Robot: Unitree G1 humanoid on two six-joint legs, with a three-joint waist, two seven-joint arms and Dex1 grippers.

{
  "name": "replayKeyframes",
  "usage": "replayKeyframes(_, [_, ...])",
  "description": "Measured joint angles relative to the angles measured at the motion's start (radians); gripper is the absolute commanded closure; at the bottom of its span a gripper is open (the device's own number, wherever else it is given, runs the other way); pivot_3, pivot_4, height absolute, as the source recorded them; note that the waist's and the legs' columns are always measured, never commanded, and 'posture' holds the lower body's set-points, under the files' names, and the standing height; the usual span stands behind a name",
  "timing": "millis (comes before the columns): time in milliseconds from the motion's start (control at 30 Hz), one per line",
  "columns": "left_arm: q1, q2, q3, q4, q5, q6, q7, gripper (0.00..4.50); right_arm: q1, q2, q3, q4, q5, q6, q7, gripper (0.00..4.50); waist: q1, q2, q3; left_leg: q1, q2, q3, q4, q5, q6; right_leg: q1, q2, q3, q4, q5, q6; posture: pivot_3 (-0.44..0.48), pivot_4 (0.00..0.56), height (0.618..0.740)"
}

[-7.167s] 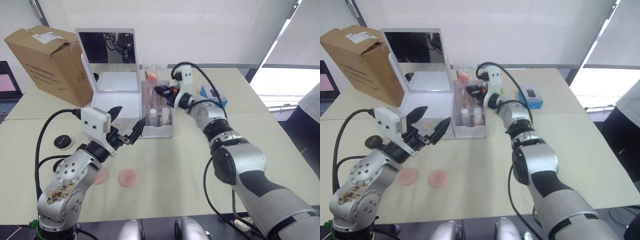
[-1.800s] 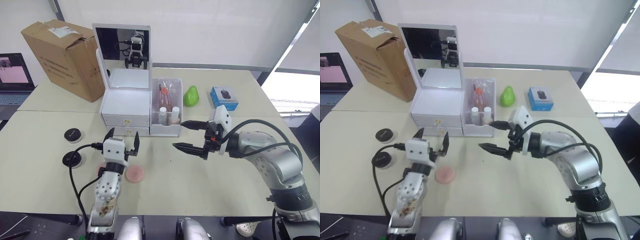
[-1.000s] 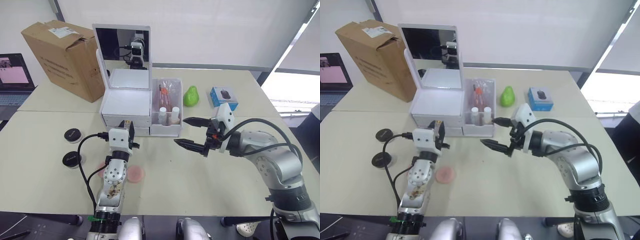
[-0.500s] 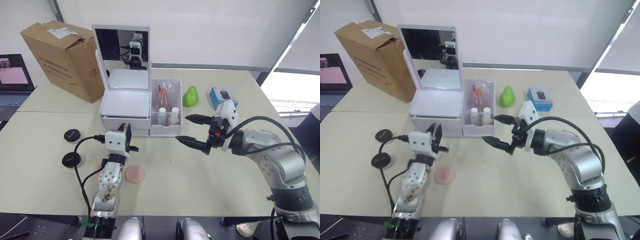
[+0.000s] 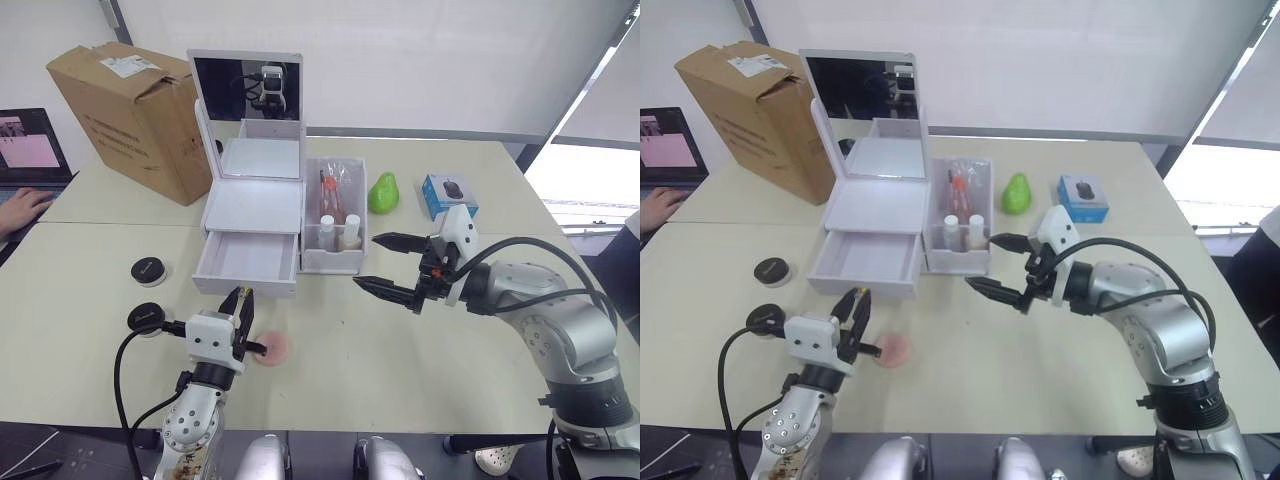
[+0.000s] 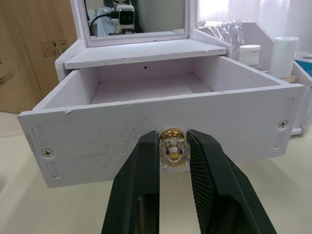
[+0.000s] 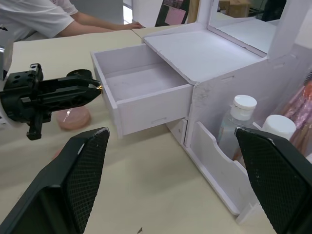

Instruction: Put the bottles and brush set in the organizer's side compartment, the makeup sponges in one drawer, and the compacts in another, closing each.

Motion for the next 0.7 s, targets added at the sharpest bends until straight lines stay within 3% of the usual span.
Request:
replayKeyframes(133, [-0.004,0.006,0.003,-0.001,-0.001,0.005,-0.001,3.94,-0.001,0.0,0.0,0.0,0.0,0.0,0.002,0.0,0.0,0.0,0.0,0.0,0.0,0.0,0.0,0.0,0.0,0.0,0.0,0.0,0.0,0.0,0.0,0.0,0.15,0.74])
replayKeyframes(433, [0.023,0.048,0.024,-0.014,-0.052,0.033,-0.048,1.05,0.014,-0.003,-0.023,0.005,-0.002,-0.001,0.0,0.0,-0.002,0.001,0.001,-0.001,0.0,0.0,0.0,0.0,0.0,-0.002,0.001,0.0,0.0,0.0,0.0,0.0,0.15,0.74])
replayKeyframes(533, [0.071,0.101,0.073,-0.079,-0.104,0.058,-0.088,0.06,0.066,-0.026,-0.06,0.002,-0.002,-0.001,-0.004,0.0,-0.002,0.0,0.001,-0.001,0.001,0.0,0.0,0.0,0.0,-0.003,0.0,0.0,0.0,0.0,-0.001,0.0,0.15,0.74])
replayKeyframes(700, [0.188,0.316,0.326,-0.171,-0.389,0.136,-0.292,0.03,0.254,-0.072,-0.184,-0.018,-0.004,-0.013,-0.022,0.0,-0.002,0.001,0.002,-0.004,0.002,0.001,-0.002,0.0,0.0,-0.012,0.0,0.001,0.0,-0.001,-0.001,0.0,0.15,0.74])
